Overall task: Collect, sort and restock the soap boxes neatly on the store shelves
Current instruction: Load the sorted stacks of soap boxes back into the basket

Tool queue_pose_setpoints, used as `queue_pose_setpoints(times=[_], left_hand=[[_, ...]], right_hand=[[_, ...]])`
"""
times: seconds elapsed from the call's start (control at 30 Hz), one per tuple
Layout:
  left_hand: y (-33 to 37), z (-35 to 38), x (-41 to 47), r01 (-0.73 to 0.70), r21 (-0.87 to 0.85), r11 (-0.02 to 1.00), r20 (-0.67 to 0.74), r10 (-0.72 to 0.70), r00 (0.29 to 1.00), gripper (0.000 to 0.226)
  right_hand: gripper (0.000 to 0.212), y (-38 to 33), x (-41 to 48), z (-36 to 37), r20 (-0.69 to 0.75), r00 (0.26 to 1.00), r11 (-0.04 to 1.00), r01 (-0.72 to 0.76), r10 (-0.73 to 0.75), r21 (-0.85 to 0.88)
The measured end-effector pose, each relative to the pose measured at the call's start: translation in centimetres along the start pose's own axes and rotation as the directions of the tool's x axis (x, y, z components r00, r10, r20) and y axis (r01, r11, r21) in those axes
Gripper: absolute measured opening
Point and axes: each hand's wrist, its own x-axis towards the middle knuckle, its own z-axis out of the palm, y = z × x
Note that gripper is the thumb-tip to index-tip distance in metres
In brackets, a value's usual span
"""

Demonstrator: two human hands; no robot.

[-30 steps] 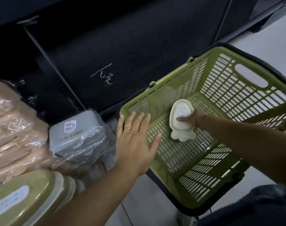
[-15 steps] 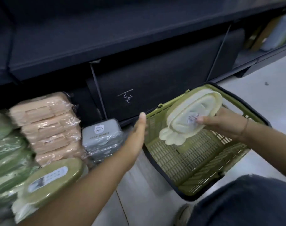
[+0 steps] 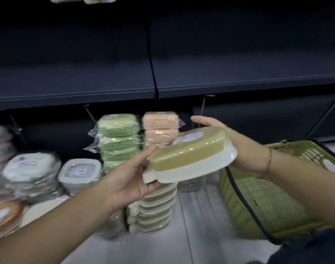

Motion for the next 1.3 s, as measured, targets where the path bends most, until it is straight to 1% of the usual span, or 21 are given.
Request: queue_pose_setpoints(times=[0.03, 0.07, 0.1, 0.13, 0.2, 0.23, 0.3, 0.4, 0.43, 0.47, 0.5, 0.53, 0.6, 0.67, 0.8, 0.87, 0.93, 0.97, 1.03, 1.17, 1.3], left_hand=[[0.4, -1.0, -0.5, -0.05, -0.003, 0.999, -0.057, 0.05, 0.997, 0.052], [0.7, -2.0, -0.8, -0.093, -0.008, 0.996, -0.107, 0.092, 0.99, 0.049], [1.0, -2.9, -0.8, -0.143, 0.005, 0.99, -0.151, 0.142, 0.978, 0.047], [1.2, -3.8, -0.8, -0.181, 0.04, 0.983, -0.193, 0.185, 0.964, 0.048], [1.3, -5.6, -0.5, -0.239, 0.155, 0.959, -0.247, 0.272, 0.93, 0.064], [1.1, -6.3, -0.4, -0.259, 0.214, 0.942, -0.27, 0.312, 0.911, 0.076], [0.6, -7.5, -0.5, -0.272, 0.308, 0.912, -0.289, 0.362, 0.886, 0.096], [-0.9, -9.3, -0.7, -0.259, 0.491, 0.832, -0.233, 0.412, 0.881, 0.093], [-1.4, -10.1, -0.9, -0.239, 0.613, 0.753, -0.196, 0.438, 0.877, 0.083], [-1.9, -11.4, -0.8, -0.185, 0.768, 0.613, -0.168, 0.471, 0.866, 0.078], [-2.4, -12.7, -0.8, -0.093, 0.899, 0.427, -0.136, 0.476, 0.869, 0.086], [-2.8, -14.2, -0.7, 0.015, 0.973, 0.232, -0.118, 0.436, 0.892, 0.104], [-4.0, -17.1, -0.5, 0.184, 0.979, -0.087, -0.149, 0.311, 0.939, 0.141], [-4.9, -18.7, -0.6, 0.24, 0.945, -0.224, -0.19, 0.223, 0.956, 0.153], [-6.3, -20.4, -0.7, 0.271, 0.921, -0.279, -0.239, 0.146, 0.96, 0.152], [-6.5, -20.7, -0.5, 0.279, 0.915, -0.292, -0.245, 0.15, 0.958, 0.152], [-6.4, -20.7, -0.4, 0.284, 0.908, -0.308, -0.246, 0.157, 0.957, 0.152], [-6.5, -20.9, -0.2, 0.284, 0.906, -0.314, -0.243, 0.163, 0.956, 0.151], [-6.3, -20.7, 0.0, 0.282, 0.908, -0.309, -0.238, 0.172, 0.956, 0.141], [-5.7, -19.2, 0.6, 0.319, 0.911, -0.261, -0.238, 0.3, 0.924, 0.091], [-3.9, -15.4, 1.6, 0.249, 0.952, -0.177, -0.136, 0.483, 0.865, 0.079]], right_hand=[[0.076, 0.2, 0.3, 0.9, 0.0, 0.998, 0.978, -0.058, 0.059, 0.2], [0.084, 0.6, 0.5, 1.7, 0.061, 0.991, 0.898, -0.132, 0.117, 0.421], [0.09, 1.1, 0.8, 2.5, 0.133, 0.98, 0.768, -0.199, 0.148, 0.609], [0.093, 1.5, 1.1, 2.9, 0.177, 0.968, 0.641, -0.249, 0.176, 0.726], [0.085, 1.8, 2.2, 3.7, 0.223, 0.947, 0.511, -0.312, 0.23, 0.801], [0.072, 2.0, 2.8, 4.3, 0.216, 0.935, 0.519, -0.337, 0.28, 0.786], [0.05, 3.1, 3.5, 5.7, 0.115, 0.892, 0.637, -0.397, 0.436, 0.66], [0.048, 5.4, 4.7, 8.0, -0.044, 0.835, 0.736, -0.457, 0.549, 0.499], [0.044, 6.3, 5.1, 8.5, -0.091, 0.818, 0.735, -0.455, 0.568, 0.502], [0.04, 7.2, 5.6, 8.7, -0.139, 0.798, 0.736, -0.452, 0.586, 0.504], [0.039, 7.9, 6.0, 8.6, -0.191, 0.774, 0.738, -0.453, 0.604, 0.5], [0.039, 8.7, 6.4, 8.3, -0.233, 0.749, 0.737, -0.455, 0.621, 0.5], [0.036, 9.7, 7.1, 7.9, -0.26, 0.702, 0.706, -0.472, 0.663, 0.528], [0.03, 10.4, 7.3, 7.9, -0.249, 0.675, 0.673, -0.488, 0.695, 0.556], [0.04, 10.9, 7.5, 8.4, -0.267, 0.724, 0.754, -0.509, 0.636, 0.415], [0.044, 10.9, 7.4, 8.4, -0.344, 0.747, 0.822, -0.528, 0.569, 0.212], [0.046, 10.6, 7.4, 8.1, -0.433, 0.765, 0.83, -0.554, 0.477, -0.064], [0.047, 10.6, 7.4, 8.1, -0.451, 0.772, 0.824, -0.552, 0.447, -0.129], [0.05, 10.8, 7.5, 8.1, -0.439, 0.782, 0.821, -0.55, 0.442, -0.154], [0.052, 11.4, 7.3, 8.0, -0.409, 0.797, 0.826, -0.541, 0.444, -0.159], [0.065, 11.2, 6.3, 6.1, -0.436, 0.785, 0.825, -0.545, 0.44, -0.148]])
